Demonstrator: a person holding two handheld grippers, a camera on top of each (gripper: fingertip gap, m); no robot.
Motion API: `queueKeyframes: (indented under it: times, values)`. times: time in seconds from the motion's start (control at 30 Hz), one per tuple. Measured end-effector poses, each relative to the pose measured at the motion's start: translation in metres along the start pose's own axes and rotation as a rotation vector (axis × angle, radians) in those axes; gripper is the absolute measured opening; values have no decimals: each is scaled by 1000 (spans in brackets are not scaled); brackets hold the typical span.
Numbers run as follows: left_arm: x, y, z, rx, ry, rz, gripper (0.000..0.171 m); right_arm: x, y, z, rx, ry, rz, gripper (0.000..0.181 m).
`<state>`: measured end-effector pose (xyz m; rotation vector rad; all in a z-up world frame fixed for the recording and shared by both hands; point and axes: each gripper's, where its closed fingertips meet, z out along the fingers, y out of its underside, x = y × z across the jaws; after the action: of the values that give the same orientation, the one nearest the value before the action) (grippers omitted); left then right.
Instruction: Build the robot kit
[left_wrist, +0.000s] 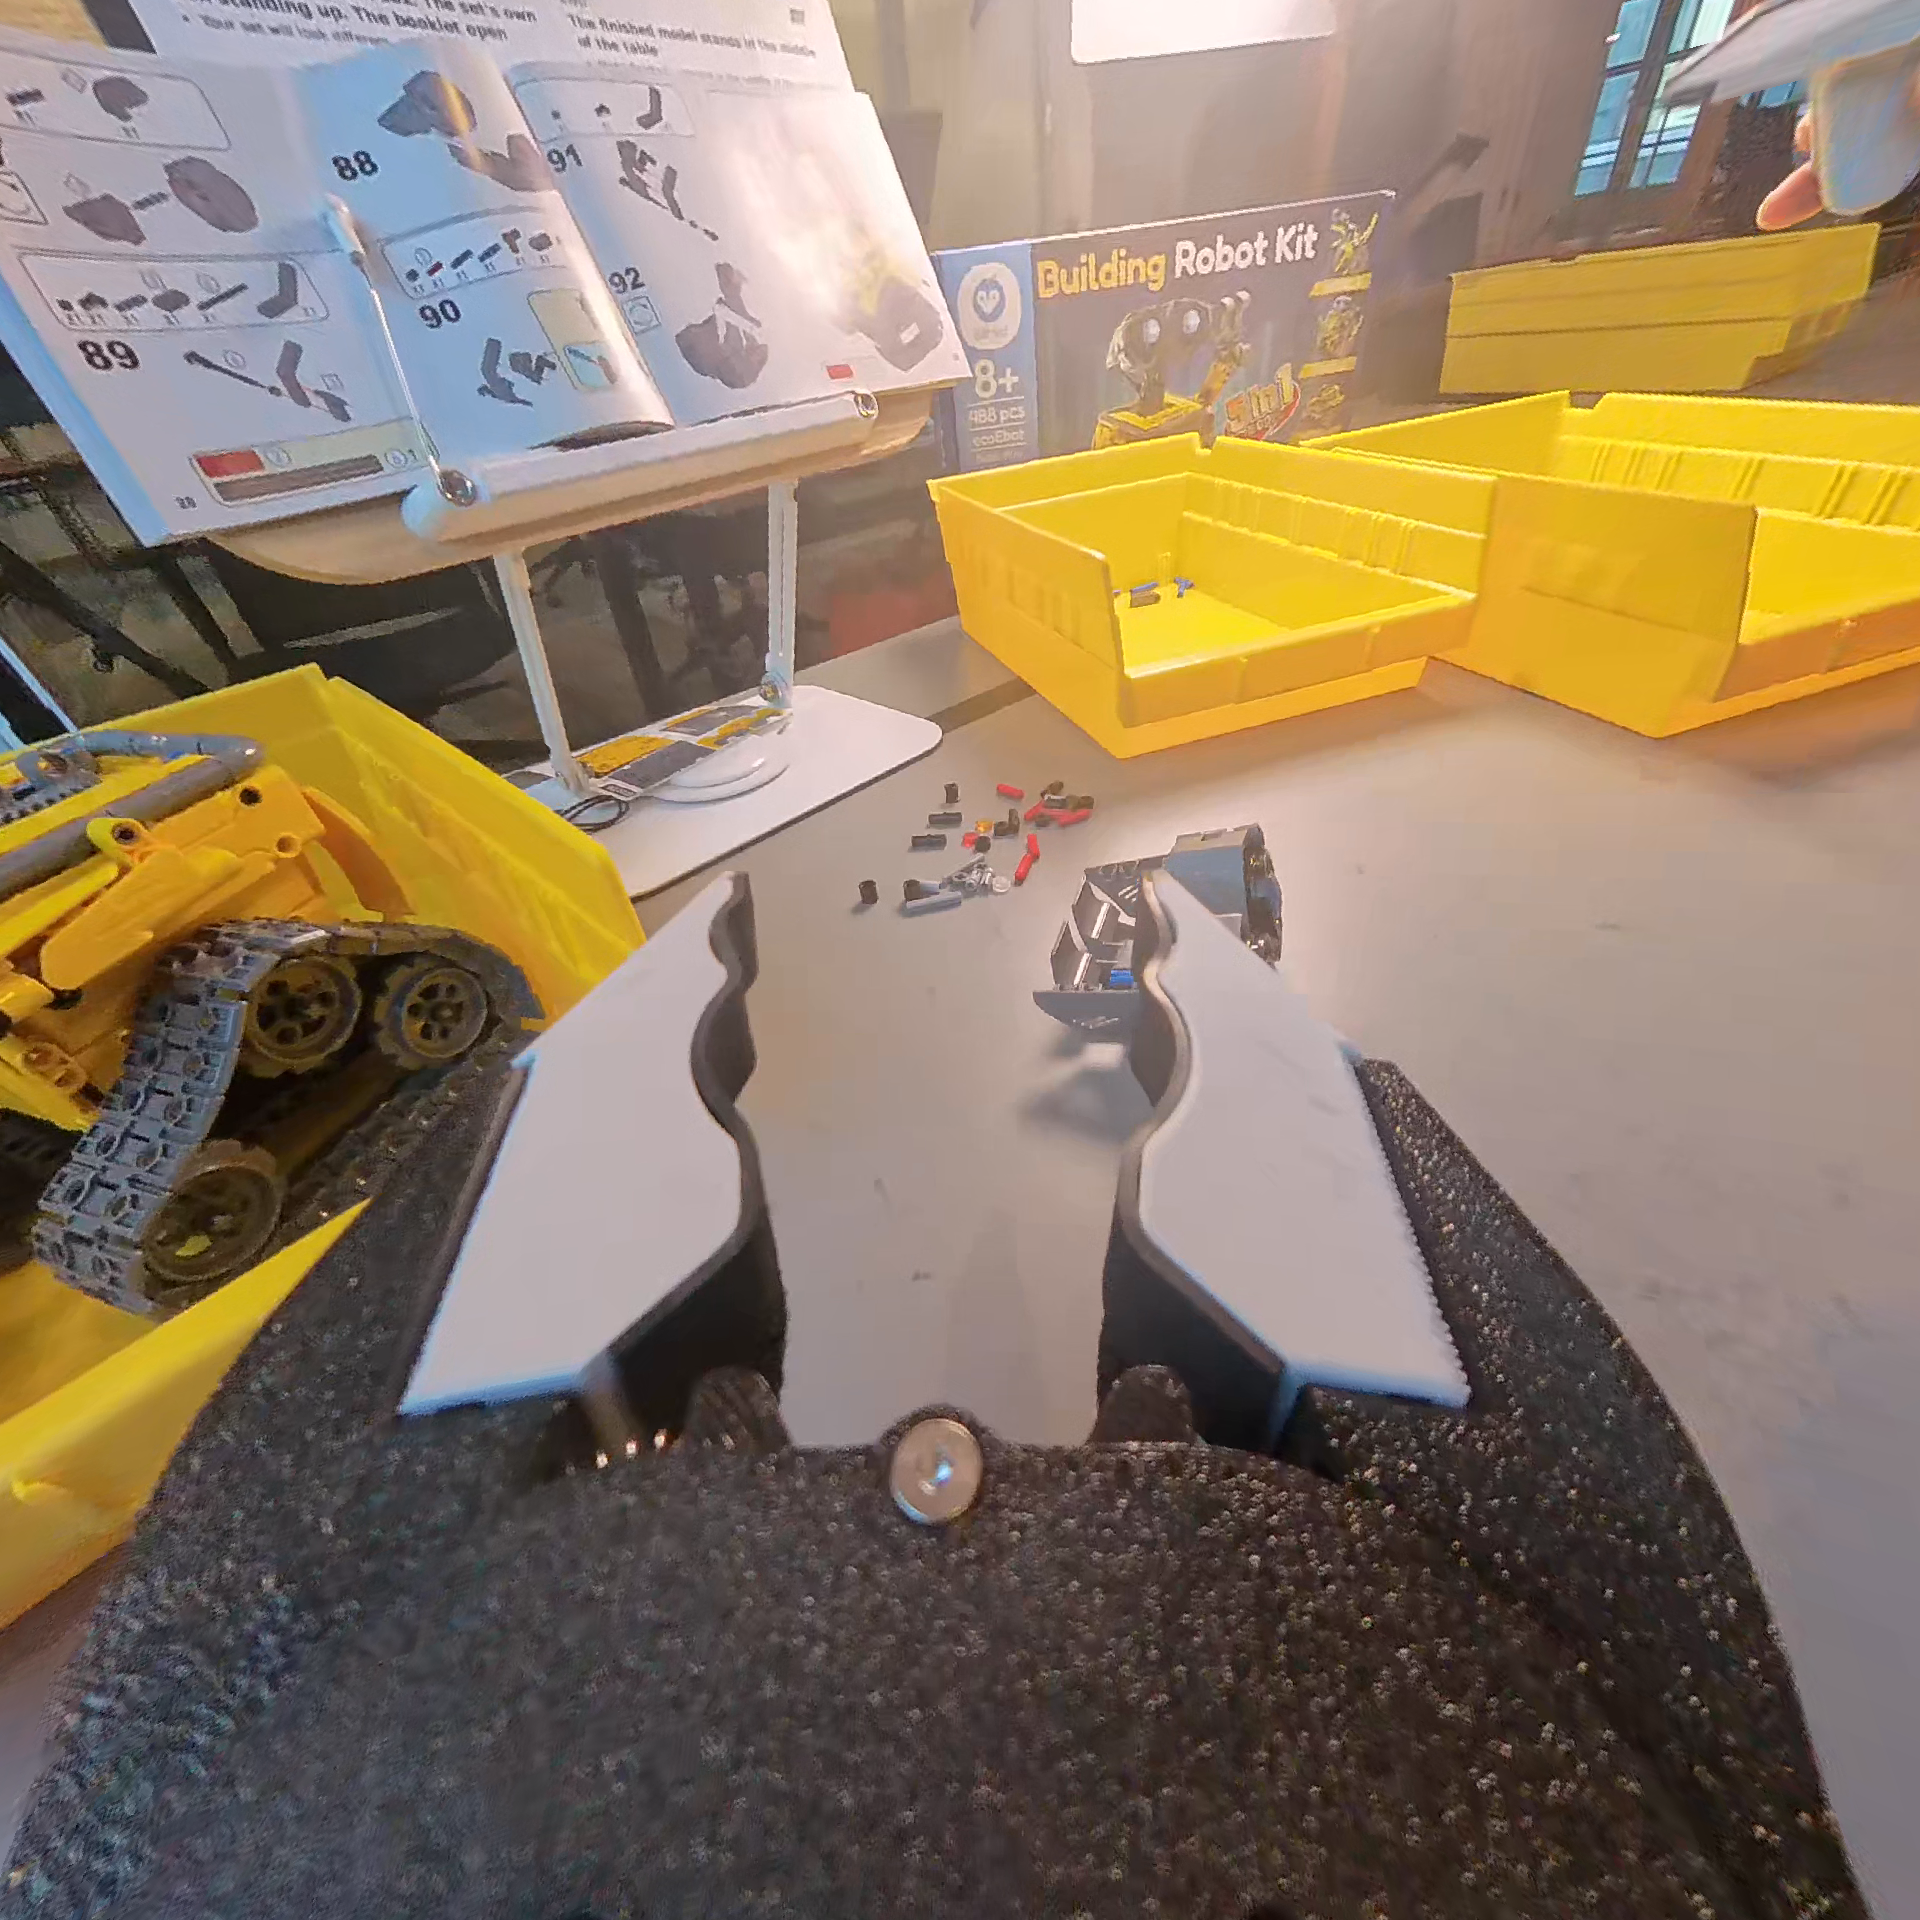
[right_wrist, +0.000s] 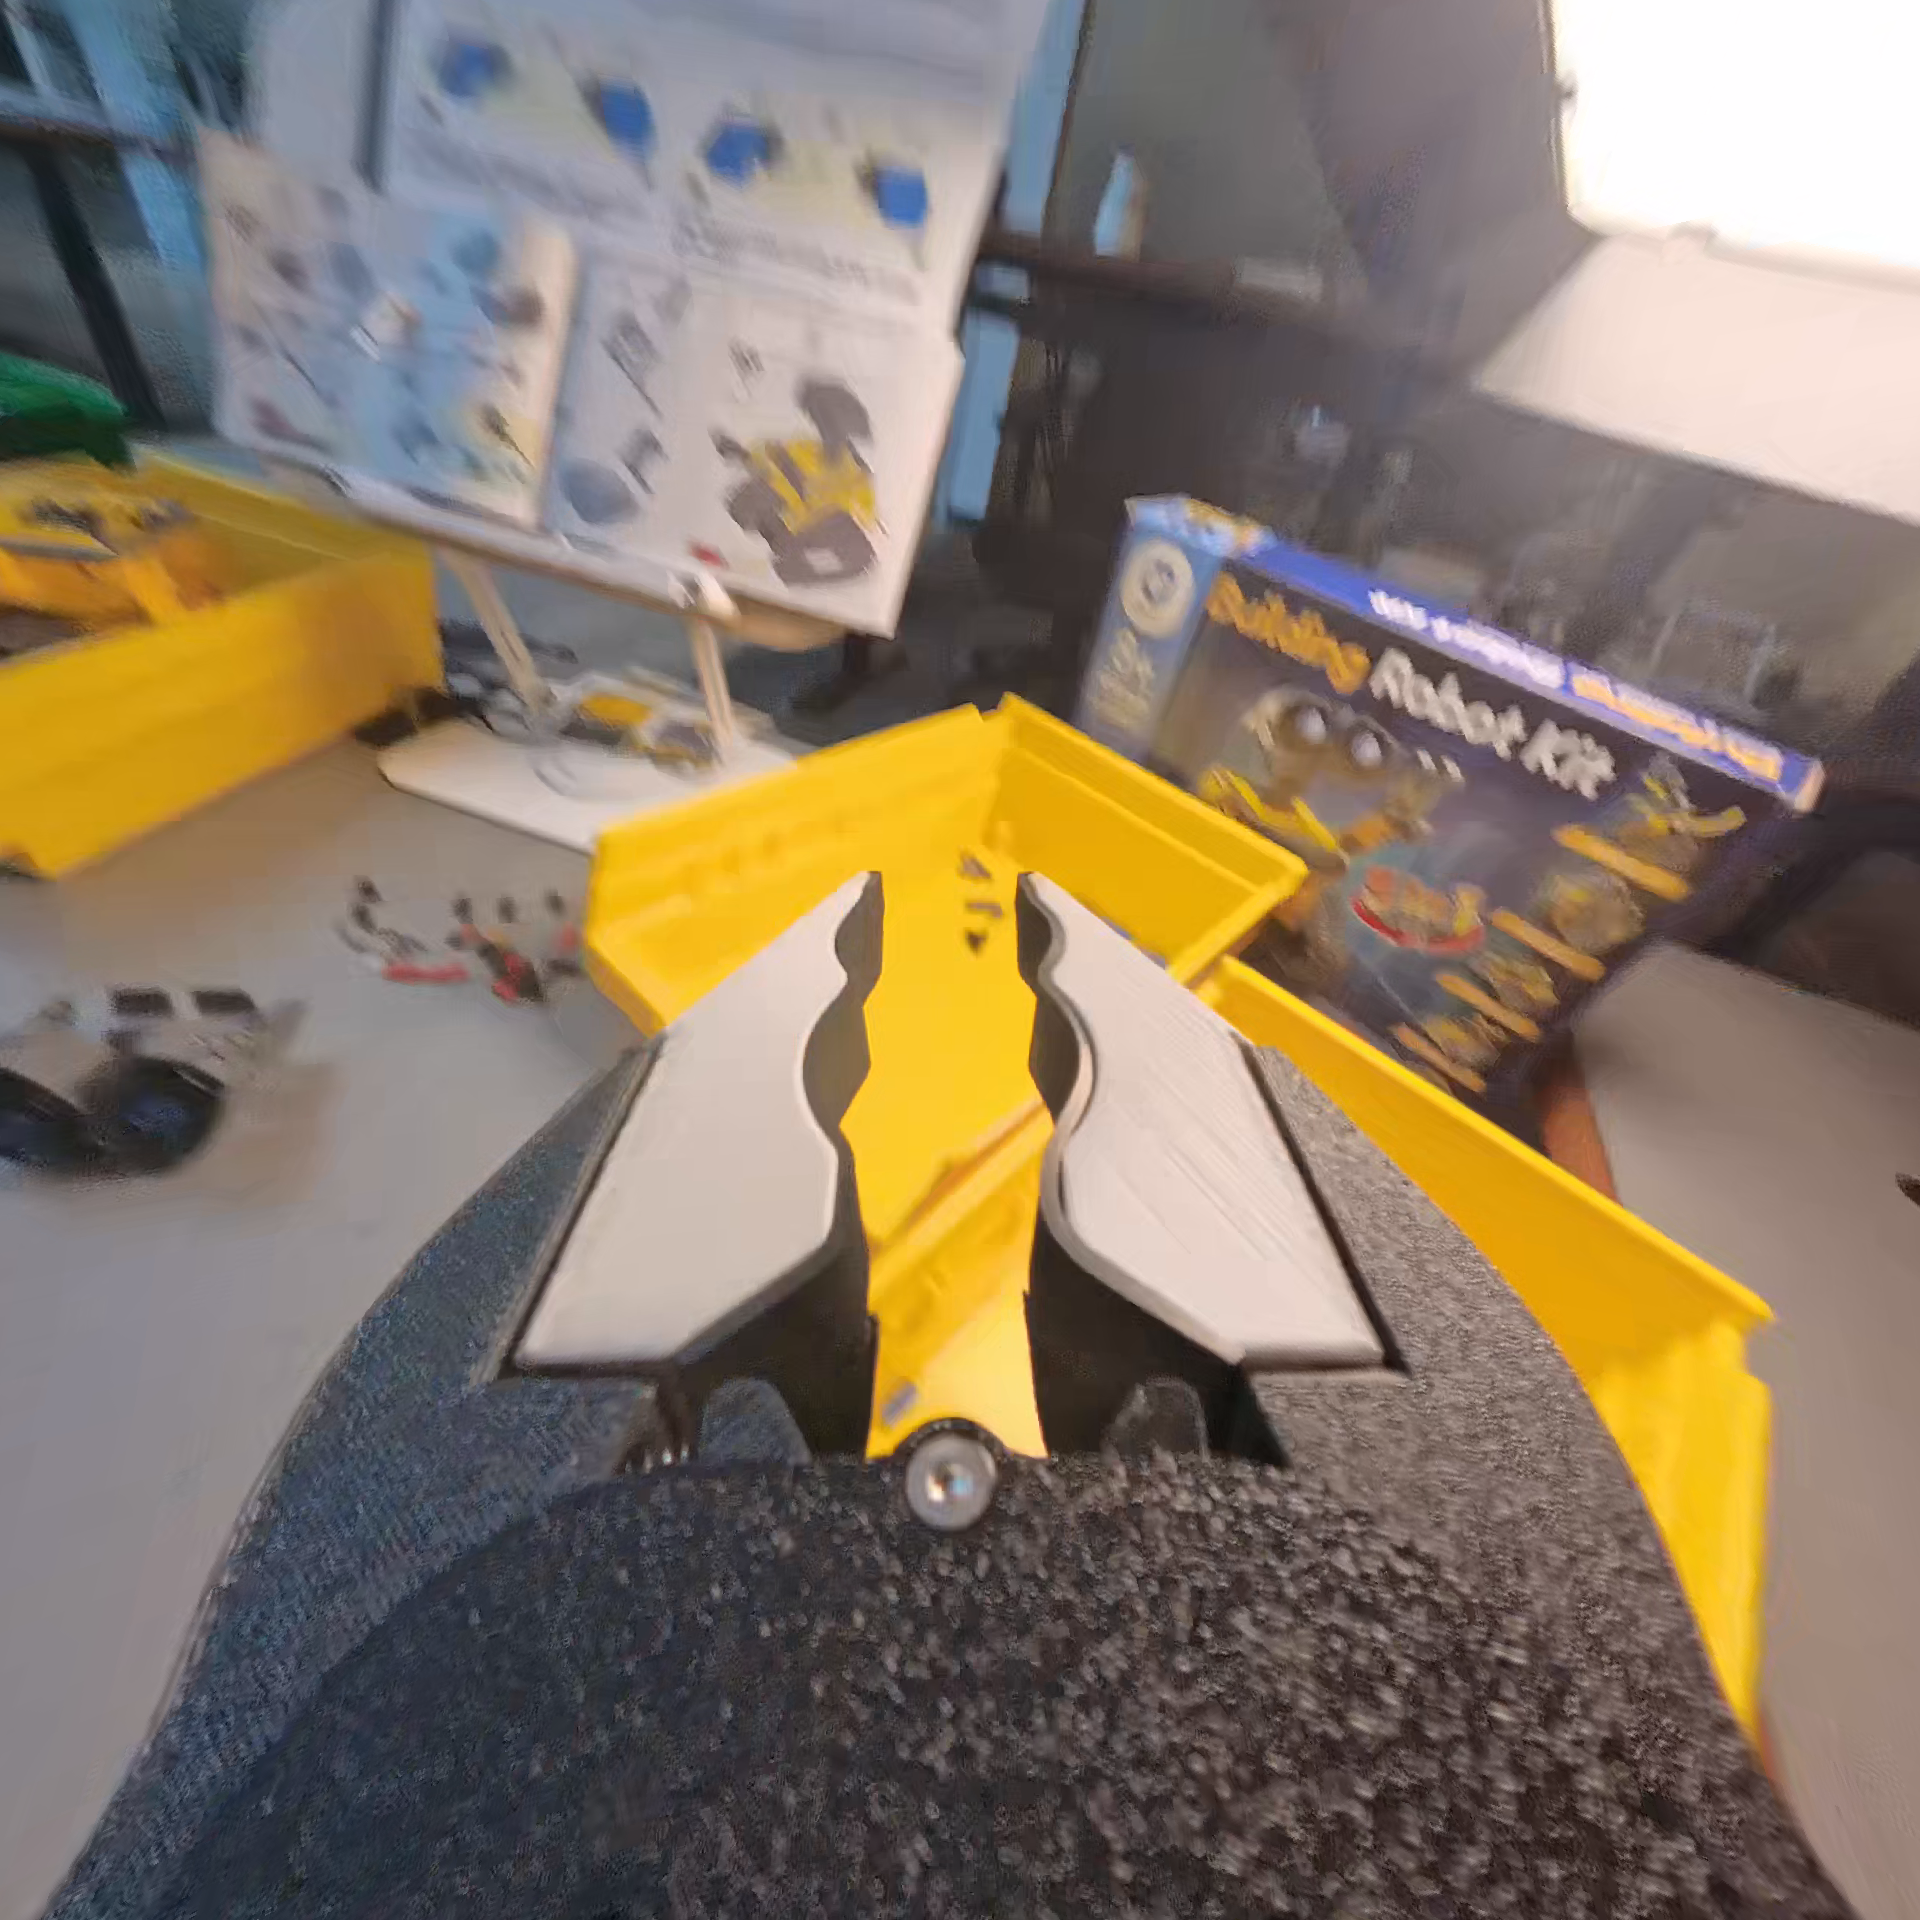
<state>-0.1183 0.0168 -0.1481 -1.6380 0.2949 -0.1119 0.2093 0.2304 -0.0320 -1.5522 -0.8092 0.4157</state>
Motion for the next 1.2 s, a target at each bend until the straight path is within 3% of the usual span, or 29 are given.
queueKeyframes:
  times: [0.07,0.2,0.3,0.43,0.53,0.67,1.0,1.07,1.13,1.2]
  values:
    - [4,-1,1,2,15,-6,69,47,52,6,-292,-36,33,24]
    - [11,4,0,-17,39,9,69,79,151,21,-698,-122,141,24]
    - [13,6,-1,-25,51,10,68,84,202,28,-855,-128,186,28]
    - [12,8,-3,-30,59,-1,67,89,229,35,-912,-118,188,32]
    - [11,10,-1,-35,68,-12,67,90,236,40,-921,-128,197,32]
    - [13,12,0,-45,77,-10,67,96,241,40,-947,-107,205,16]
    - [18,12,-1,-50,100,-1,66,96,237,39,-923,-114,206,14]
    - [19,12,-2,-55,100,-1,65,96,207,41,-827,-108,197,14]
    - [19,13,-3,-64,105,-20,65,86,148,42,-643,-120,149,14]
    - [17,15,-2,-75,107,-34,65,55,84,37,-465,-182,70,14]
